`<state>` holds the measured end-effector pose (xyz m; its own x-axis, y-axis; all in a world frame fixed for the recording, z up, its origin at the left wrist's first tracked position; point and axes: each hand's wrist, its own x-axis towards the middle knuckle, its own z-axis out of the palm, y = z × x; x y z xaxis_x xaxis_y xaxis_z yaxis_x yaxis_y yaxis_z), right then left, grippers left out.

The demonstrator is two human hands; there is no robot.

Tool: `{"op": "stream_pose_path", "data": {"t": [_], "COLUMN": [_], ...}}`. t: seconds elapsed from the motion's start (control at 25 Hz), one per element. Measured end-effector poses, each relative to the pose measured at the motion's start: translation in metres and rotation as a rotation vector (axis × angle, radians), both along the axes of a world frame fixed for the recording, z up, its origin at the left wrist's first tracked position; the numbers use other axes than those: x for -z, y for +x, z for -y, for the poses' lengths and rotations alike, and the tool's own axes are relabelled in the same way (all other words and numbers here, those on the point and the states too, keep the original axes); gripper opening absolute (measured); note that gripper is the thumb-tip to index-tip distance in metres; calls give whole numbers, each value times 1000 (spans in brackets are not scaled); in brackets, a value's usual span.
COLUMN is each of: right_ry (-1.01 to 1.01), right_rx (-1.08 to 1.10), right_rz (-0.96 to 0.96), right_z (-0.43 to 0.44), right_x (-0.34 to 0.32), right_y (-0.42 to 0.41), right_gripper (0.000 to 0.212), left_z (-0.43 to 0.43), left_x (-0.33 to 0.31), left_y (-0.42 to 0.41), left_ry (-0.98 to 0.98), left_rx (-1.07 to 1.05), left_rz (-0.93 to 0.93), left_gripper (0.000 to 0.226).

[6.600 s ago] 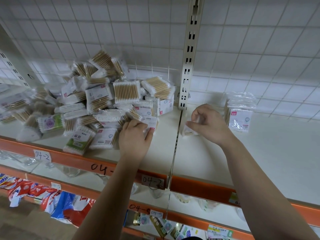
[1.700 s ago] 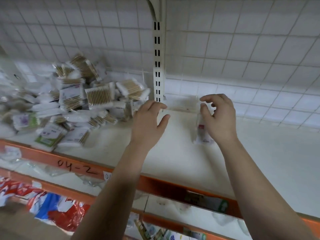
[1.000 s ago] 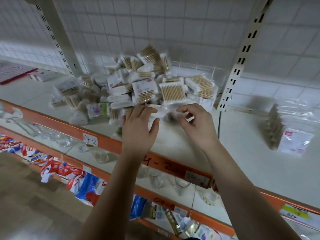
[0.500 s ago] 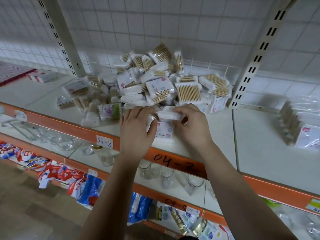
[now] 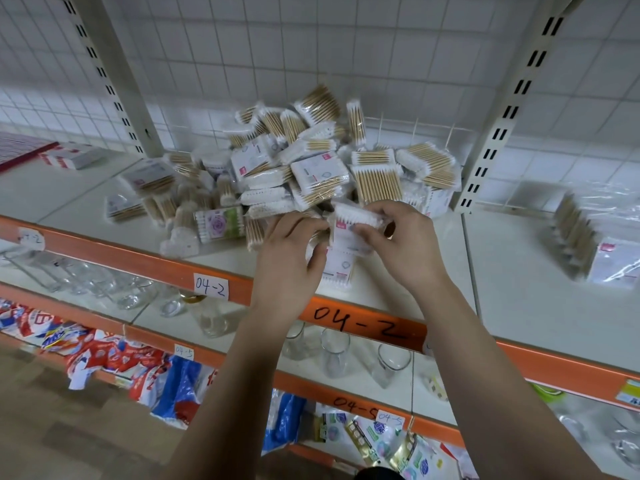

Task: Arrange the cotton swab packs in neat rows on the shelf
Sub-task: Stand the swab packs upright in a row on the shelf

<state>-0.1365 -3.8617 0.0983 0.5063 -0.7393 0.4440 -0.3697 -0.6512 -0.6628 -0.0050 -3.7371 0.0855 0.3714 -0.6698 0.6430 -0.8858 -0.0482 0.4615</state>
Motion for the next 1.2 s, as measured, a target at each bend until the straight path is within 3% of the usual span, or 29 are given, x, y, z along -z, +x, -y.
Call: {"op": "stream_pose_path", "data": {"t": [0.32, 0.52, 0.84, 1.2], "right_ry": [57, 83, 110, 120], "right_rx": [72, 86, 106, 152], "right_rz": [32, 40, 53, 62], "right_z": [-3, -1, 3, 13], "right_x": [2, 6, 7, 7], "right_y": [-37, -54, -70, -92], "right_gripper": [24, 19, 13, 15], "left_z": [11, 20, 27, 62], "left_x": [7, 6, 10, 1], "left_y": [-8, -9, -17, -29], "left_ry": [347, 431, 319, 126], "left_rx": [96, 93, 113, 138], "left_rz": [-89, -97, -89, 74], "left_gripper": [33, 36, 28, 27]}}
